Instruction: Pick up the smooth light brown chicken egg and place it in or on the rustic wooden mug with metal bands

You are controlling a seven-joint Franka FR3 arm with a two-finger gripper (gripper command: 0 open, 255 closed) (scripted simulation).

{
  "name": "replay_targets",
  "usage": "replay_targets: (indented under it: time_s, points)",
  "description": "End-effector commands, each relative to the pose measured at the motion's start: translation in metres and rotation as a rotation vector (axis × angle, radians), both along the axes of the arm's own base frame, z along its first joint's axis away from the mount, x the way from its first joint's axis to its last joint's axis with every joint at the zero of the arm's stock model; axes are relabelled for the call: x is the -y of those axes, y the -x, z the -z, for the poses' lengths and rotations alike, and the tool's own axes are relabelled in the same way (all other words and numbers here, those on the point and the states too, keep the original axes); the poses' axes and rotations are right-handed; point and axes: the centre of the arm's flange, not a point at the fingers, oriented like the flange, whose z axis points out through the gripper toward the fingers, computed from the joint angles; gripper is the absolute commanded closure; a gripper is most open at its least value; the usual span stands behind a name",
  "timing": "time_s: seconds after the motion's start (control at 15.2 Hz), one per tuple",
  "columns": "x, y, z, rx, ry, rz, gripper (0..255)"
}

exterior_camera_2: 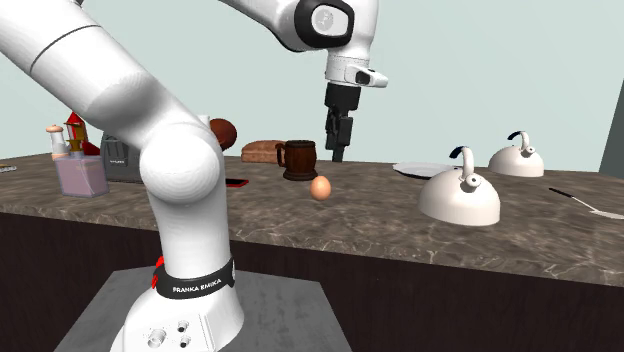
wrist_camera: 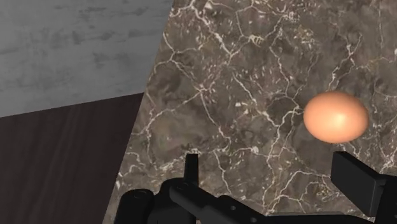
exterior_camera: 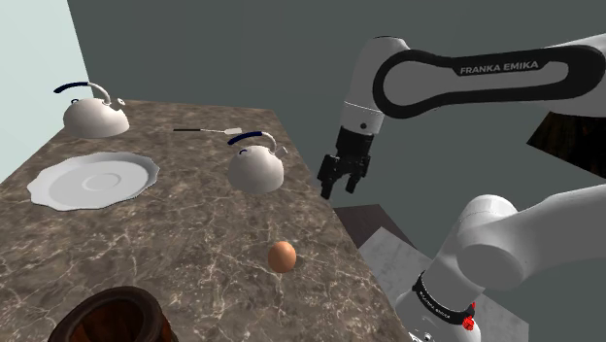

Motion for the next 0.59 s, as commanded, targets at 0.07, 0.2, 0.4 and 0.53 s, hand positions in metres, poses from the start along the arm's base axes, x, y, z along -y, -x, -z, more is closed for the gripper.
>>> replay_targets:
  time_s: [0.07, 0.2, 0.4, 0.53]
  points:
    - [-0.026, 0.000, 0.025, -0.013, -0.033, 0.045, 0]
    - [-0.044, -0.002, 0.040, -0.021, -0.055, 0.073, 0]
    - [-0.072, -0.007, 0.062, -0.035, -0.087, 0.115, 0]
    - [-0.092, -0.011, 0.076, -0.043, -0.108, 0.143, 0]
